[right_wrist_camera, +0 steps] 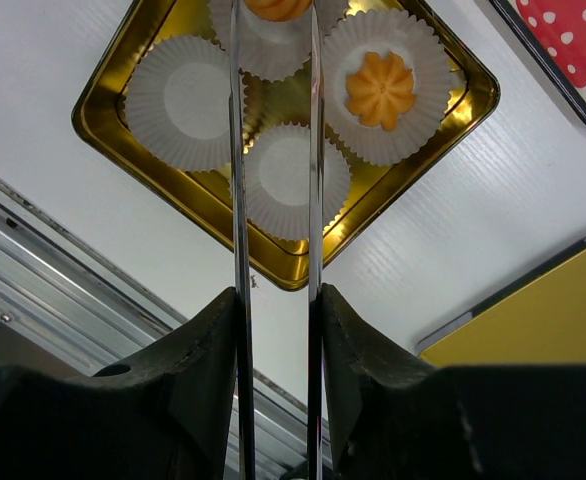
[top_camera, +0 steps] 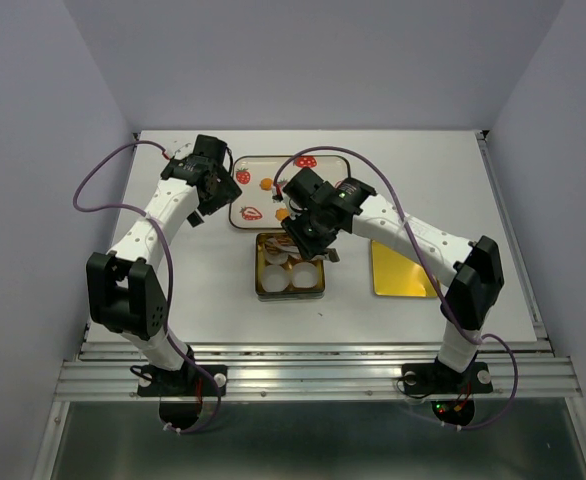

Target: Pack the cookies

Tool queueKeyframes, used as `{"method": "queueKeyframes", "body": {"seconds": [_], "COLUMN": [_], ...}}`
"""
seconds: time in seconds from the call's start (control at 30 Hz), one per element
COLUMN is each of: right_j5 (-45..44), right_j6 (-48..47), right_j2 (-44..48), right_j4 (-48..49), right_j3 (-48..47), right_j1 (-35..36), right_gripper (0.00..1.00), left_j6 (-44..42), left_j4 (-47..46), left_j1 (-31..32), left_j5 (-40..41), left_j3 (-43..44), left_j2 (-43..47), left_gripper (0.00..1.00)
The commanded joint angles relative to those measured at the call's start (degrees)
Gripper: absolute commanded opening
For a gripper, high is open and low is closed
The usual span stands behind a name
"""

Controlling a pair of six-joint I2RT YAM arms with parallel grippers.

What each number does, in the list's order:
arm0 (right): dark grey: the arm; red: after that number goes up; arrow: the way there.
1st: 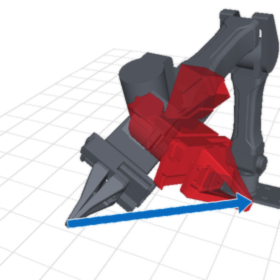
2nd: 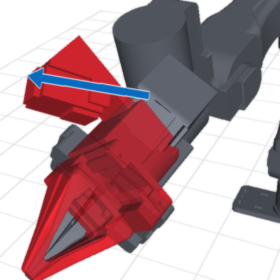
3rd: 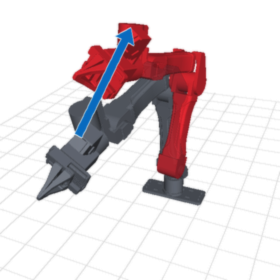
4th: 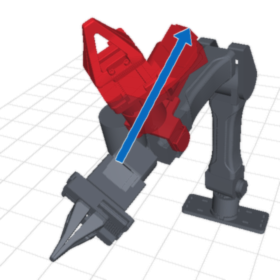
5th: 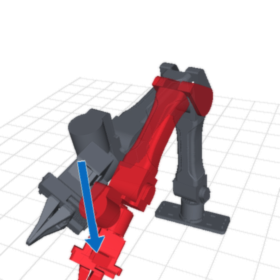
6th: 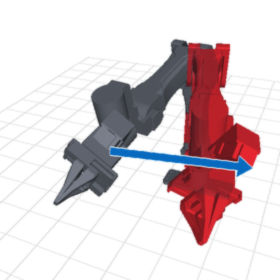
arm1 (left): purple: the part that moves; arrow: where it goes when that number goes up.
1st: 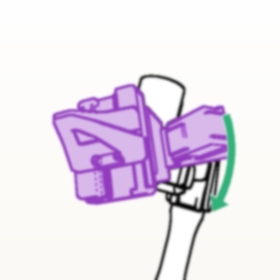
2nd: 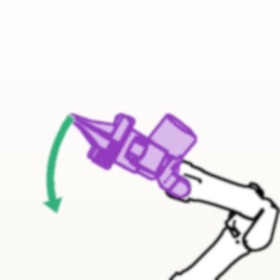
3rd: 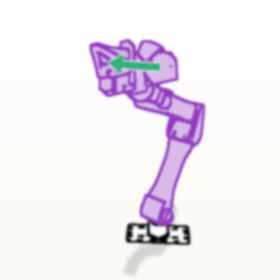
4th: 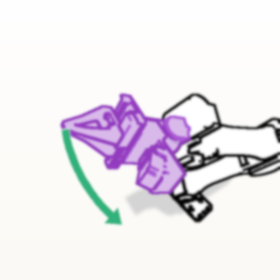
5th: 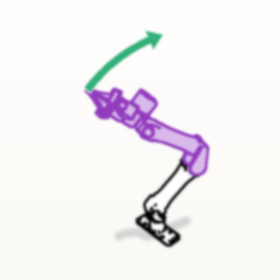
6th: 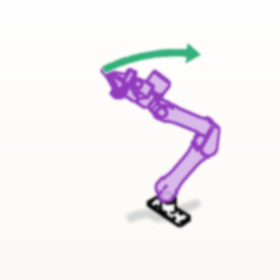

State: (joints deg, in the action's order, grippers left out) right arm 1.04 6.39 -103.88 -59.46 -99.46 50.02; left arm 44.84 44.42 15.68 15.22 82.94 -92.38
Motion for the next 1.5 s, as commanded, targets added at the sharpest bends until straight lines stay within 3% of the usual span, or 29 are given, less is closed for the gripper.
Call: {"method": "queueKeyframes", "body": {"seconds": [0.0, 1.47], "right_j5": [-0.77, -2.10], "right_j6": [-0.42, -0.50], "right_j2": [0.52, -0.36], "right_j4": [3.04, 5.32], "right_j3": [-1.18, 1.20], "right_j1": [0.61, 0.61], "right_gripper": [0.35, 0.39], "left_j6": [-0.28, -0.72], "left_j4": [0.22, 0.05], "left_j1": [0.23, 0.14], "left_j5": [1.21, 2.53], "left_j3": [-0.76, -3.92], "left_j2": [2.99, 6.33], "left_gripper": [0.99, 0.99]}}
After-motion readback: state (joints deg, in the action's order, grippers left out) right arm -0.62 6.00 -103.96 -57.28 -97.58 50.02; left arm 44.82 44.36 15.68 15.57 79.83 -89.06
